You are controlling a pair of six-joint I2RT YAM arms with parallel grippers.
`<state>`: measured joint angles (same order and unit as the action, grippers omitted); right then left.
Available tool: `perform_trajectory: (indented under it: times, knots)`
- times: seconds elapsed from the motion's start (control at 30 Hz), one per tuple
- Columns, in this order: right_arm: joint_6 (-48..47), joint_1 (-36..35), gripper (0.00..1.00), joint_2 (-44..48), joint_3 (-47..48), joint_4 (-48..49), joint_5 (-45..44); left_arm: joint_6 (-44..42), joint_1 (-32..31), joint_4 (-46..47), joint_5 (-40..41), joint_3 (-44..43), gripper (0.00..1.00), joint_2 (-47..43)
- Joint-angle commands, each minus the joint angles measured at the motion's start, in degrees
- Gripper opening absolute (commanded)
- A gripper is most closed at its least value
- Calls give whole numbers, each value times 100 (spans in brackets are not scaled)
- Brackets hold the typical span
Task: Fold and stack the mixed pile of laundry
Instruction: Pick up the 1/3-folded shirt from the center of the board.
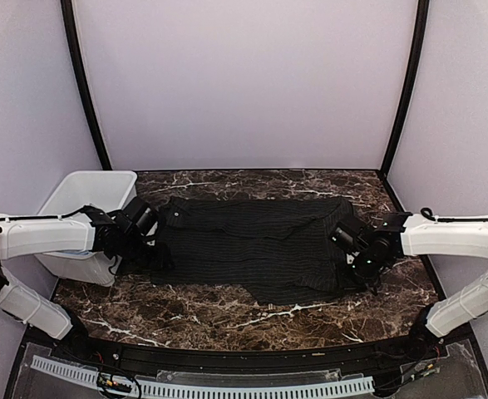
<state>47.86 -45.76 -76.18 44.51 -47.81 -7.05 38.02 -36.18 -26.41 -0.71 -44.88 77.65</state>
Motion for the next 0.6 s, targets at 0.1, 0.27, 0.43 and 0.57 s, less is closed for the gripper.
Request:
perform_trajectory:
  times: [0.1,0.27,0.43,0.57]
  knots:
    - [-93,14,0,121,100,-50,-191,272,-38,-528,616,241,47,-57]
    - [-99,14,0,174,134,-93,-244,402,-82,-561,494,436,44,-238]
    - [-111,14,0,218,200,-159,-300,438,-104,-437,382,610,44,-155]
    - [-102,10,0,259,218,-201,-349,453,-102,-236,383,601,43,61]
